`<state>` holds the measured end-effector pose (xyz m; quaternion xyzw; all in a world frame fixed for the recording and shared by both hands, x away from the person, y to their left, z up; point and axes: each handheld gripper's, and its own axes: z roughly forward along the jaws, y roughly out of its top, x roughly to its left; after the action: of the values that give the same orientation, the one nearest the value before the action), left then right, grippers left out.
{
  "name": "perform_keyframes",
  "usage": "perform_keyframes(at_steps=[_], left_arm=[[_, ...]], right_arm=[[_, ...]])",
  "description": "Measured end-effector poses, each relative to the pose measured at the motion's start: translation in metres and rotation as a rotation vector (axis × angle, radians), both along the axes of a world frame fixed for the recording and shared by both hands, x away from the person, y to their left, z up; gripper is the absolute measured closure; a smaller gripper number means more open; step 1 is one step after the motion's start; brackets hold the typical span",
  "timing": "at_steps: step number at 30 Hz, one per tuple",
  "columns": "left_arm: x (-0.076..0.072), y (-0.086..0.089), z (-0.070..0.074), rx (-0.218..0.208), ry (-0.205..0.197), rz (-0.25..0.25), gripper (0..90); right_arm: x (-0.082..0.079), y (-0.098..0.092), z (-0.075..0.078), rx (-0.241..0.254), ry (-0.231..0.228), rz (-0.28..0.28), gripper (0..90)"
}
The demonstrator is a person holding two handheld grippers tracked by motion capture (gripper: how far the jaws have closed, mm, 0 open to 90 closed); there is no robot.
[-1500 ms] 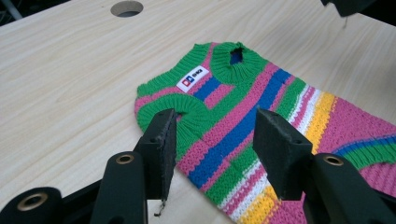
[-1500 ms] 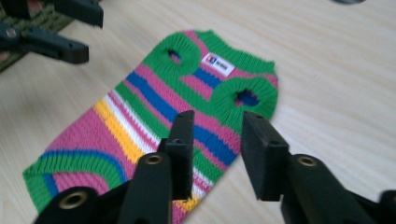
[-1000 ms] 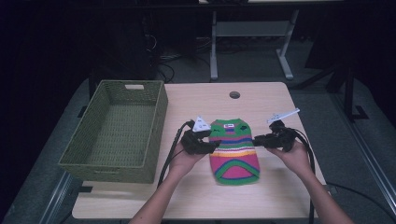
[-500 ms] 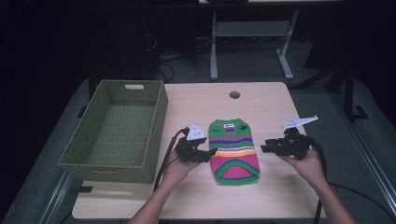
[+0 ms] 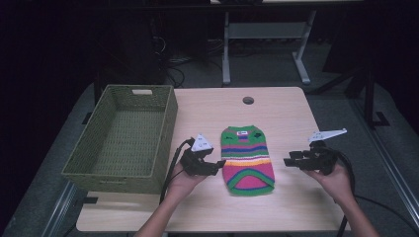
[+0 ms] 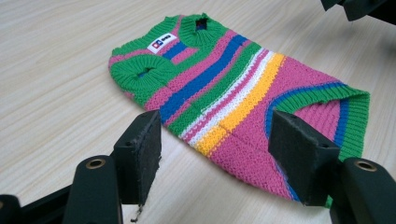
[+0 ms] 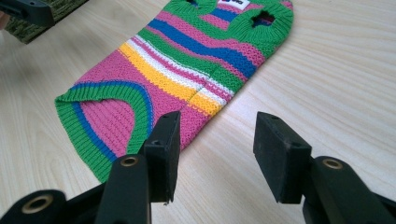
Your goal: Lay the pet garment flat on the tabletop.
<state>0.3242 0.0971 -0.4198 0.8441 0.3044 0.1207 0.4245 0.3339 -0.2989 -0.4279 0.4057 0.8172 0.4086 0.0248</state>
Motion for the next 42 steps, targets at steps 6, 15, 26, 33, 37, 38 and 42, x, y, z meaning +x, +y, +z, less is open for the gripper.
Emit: perform_keyframes(at_steps=[6,15,26,33,37,38,42], left_arm=[[-0.004,0.003,-0.002,-0.009,0.009,0.008,32.5],[-0.009,0.007,-0.005,-0.002,0.015,0.016,29.3],[-0.02,0.014,-0.005,0.005,0.013,0.018,27.0],[-0.027,0.018,-0.007,0.008,0.012,0.011,26.4],[-0.03,0.019,-0.008,0.011,0.014,0.012,25.9],[-0.032,0.021,-0.009,0.01,0.016,0.014,25.7],[-0.038,0.022,-0.01,0.015,0.015,0.012,25.4]], right_arm=[[-0.005,-0.004,-0.003,-0.005,-0.006,-0.013,47.4],[-0.013,-0.012,-0.005,-0.011,-0.015,-0.03,43.8],[-0.027,-0.026,-0.014,-0.019,-0.026,-0.072,39.2],[-0.036,-0.035,-0.019,-0.014,-0.031,-0.098,37.7],[-0.042,-0.039,-0.022,-0.016,-0.029,-0.113,37.1],[-0.043,-0.04,-0.022,-0.014,-0.03,-0.117,36.9],[-0.049,-0.046,-0.024,-0.013,-0.044,-0.127,36.8]])
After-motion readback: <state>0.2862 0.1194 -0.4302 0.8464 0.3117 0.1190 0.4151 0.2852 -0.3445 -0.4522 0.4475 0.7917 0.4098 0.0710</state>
